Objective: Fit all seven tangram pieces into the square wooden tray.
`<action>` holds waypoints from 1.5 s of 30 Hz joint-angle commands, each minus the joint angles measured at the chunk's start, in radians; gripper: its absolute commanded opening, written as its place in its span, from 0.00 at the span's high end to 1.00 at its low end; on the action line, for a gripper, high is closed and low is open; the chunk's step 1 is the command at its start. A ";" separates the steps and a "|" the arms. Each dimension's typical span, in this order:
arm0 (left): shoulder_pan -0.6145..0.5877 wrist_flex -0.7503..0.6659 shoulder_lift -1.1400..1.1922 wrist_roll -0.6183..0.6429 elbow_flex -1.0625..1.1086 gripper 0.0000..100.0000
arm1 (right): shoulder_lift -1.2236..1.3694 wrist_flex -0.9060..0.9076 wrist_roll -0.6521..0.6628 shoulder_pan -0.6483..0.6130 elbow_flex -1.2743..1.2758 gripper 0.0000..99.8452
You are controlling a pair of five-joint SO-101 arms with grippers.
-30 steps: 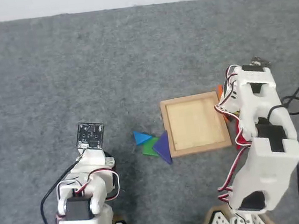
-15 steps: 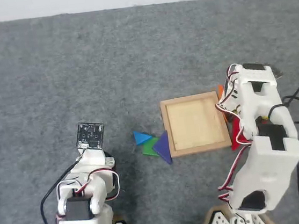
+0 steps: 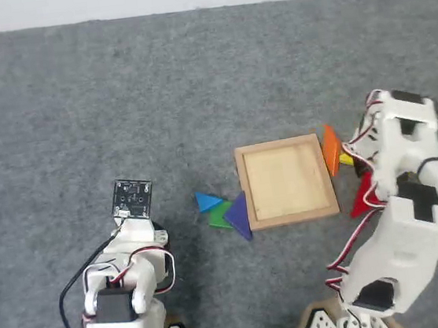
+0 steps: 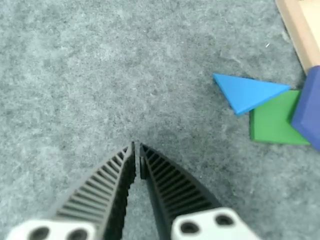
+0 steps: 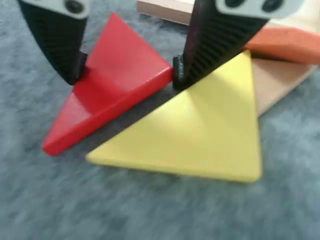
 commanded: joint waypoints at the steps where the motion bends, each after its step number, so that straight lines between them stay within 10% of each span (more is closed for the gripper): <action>1: -0.005 0.006 -0.020 -0.008 -0.012 0.98 | -0.013 0.008 0.057 0.015 -0.051 0.80; 15: -0.005 0.006 -0.020 -0.008 -0.012 0.98 | -0.013 0.004 0.213 0.136 -0.258 0.93; 45: -0.005 0.006 -0.020 -0.008 -0.012 0.98 | -0.470 0.274 0.571 -0.154 -0.278 0.99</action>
